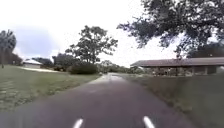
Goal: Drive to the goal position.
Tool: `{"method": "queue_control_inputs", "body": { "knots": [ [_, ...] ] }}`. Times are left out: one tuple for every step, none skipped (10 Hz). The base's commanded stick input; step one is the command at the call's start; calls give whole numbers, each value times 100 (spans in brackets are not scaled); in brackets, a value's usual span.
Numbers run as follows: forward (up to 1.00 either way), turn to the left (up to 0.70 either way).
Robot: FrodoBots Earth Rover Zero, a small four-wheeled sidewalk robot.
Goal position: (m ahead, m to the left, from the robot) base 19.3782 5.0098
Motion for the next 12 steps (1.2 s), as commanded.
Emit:
{"method": "queue_control_inputs", "body": {
  "knots": [
    [70, 0],
    [70, 0],
    [70, 0],
    [70, 0],
    [70, 0],
    [70, 0],
    [70, 0],
    [70, 0],
    [70, 0],
    [70, 0],
    [70, 0],
    [70, 0]
  ]
}}
